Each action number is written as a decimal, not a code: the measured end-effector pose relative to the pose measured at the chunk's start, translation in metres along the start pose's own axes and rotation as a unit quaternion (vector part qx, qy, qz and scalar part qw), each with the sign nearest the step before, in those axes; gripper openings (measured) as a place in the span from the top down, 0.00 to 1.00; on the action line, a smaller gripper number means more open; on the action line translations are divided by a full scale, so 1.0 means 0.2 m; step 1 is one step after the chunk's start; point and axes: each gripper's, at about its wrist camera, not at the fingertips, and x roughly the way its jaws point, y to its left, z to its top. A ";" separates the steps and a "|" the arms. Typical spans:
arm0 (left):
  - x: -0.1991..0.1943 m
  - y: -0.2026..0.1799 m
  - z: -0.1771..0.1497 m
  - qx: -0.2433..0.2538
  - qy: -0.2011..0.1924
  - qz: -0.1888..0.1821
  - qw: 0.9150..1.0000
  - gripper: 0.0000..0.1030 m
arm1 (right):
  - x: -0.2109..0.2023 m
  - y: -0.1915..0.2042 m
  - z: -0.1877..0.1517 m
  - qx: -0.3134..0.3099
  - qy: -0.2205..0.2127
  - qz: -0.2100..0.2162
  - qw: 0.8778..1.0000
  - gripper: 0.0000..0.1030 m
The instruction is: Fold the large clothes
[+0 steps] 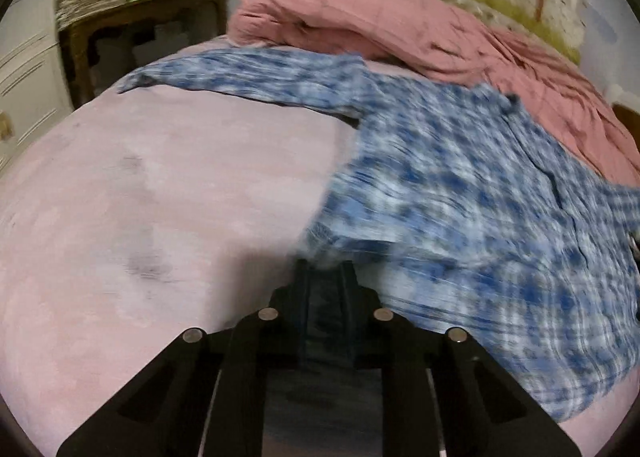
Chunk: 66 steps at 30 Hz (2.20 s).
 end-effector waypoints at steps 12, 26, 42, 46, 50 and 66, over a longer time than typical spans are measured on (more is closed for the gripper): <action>-0.24 -0.12 -0.02 0.088 -0.035 -0.122 0.988 0.60 | -0.28 0.15 -0.02 -0.023 -0.083 0.035 0.996 0.82; -0.02 -0.35 -0.12 0.118 0.038 -0.050 0.991 0.54 | -0.05 0.28 -0.07 -0.049 0.015 0.034 0.998 0.82; -0.38 -0.45 -0.31 0.267 -0.056 -0.097 0.957 0.22 | -0.39 0.29 -0.27 -0.115 -0.090 0.034 0.989 0.26; -0.35 -0.49 -0.37 0.290 -0.039 -0.089 0.952 0.17 | -0.36 0.38 -0.31 -0.165 -0.066 0.025 0.984 0.20; -0.31 -0.51 -0.38 0.293 -0.032 -0.062 0.954 0.16 | -0.31 0.47 -0.35 -0.208 -0.046 -0.006 0.977 0.16; -0.13 -0.36 -0.28 0.256 -0.023 0.075 0.963 0.77 | -0.19 0.27 -0.29 -0.171 -0.012 -0.110 0.979 0.63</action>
